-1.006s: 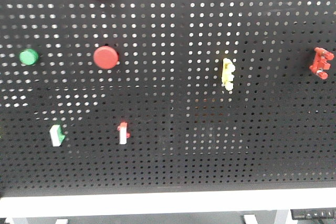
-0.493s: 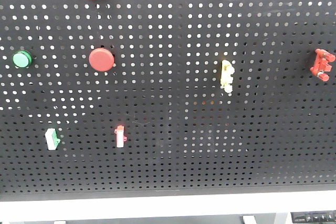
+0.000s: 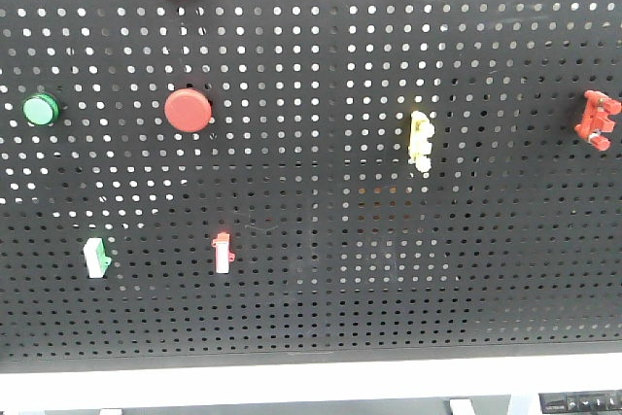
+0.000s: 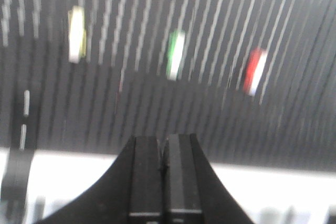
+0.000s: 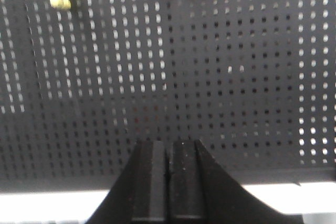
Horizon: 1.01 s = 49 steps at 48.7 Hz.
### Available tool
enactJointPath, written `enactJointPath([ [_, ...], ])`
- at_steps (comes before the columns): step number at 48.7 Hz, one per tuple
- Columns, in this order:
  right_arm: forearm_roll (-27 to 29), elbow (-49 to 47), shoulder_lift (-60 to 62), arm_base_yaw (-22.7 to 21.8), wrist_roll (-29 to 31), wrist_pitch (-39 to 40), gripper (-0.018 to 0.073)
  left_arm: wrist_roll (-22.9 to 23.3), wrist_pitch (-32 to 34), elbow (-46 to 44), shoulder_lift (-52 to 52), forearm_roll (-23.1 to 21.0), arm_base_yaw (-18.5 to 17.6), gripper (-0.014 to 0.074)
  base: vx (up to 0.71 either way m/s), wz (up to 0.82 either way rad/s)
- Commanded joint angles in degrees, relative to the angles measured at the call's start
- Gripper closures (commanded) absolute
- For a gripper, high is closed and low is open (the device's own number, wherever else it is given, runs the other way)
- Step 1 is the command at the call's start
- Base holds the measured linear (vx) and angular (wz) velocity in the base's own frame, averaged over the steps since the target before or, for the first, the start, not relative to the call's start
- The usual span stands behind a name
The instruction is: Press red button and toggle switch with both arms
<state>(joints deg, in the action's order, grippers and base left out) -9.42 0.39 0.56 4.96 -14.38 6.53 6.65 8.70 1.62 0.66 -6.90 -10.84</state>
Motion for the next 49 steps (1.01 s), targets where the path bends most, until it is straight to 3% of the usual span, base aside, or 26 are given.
enactJointPath([
  [1,-0.16,-6.29,-0.28,0.05,-1.00,4.40,0.0562,-1.81,3.23,-2.52,0.32,2.39,-0.56,0.0594,0.00,0.00],
  [8,-3.44,-19.75,-9.20,0.05,0.47,1.86,0.0562,-6.23,-8.70,-14.91,-6.73,9.09,-0.69,0.0594,0.00,0.00],
  [18,-6.65,-40.98,-29.80,0.05,0.39,0.83,0.0562,-8.30,-9.05,-36.73,-28.77,9.28,-0.69,0.0594,0.00,0.00],
  [19,-6.54,-50.77,-40.15,0.05,-1.48,0.77,0.0562,-10.75,-9.29,-48.99,-40.81,9.17,-0.69,0.0594,0.00,0.00],
  [25,-6.50,-54.90,-45.27,0.05,-2.66,0.84,0.0562,-9.98,-9.23,-57.38,-48.67,8.44,-0.69,0.0594,0.00,0.00],
  [32,-6.43,-55.47,-47.26,0.05,-5.75,1.21,0.0562,-8.11,-9.39,-61.89,-52.30,3.54,-1.31,0.0594,0.00,0.00],
  [38,-6.43,-55.47,-47.65,0.05,-7.54,0.77,0.0562,-9.28,-9.32,-65.74,-55.25,3.13,-5.65,0.0594,0.00,0.00],
  [49,-6.43,-55.47,-47.65,0.05,-7.45,0.77,0.0562,-17.72,-9.39,-74.23,-63.21,3.13,-17.71,0.0594,0.00,0.00],
])
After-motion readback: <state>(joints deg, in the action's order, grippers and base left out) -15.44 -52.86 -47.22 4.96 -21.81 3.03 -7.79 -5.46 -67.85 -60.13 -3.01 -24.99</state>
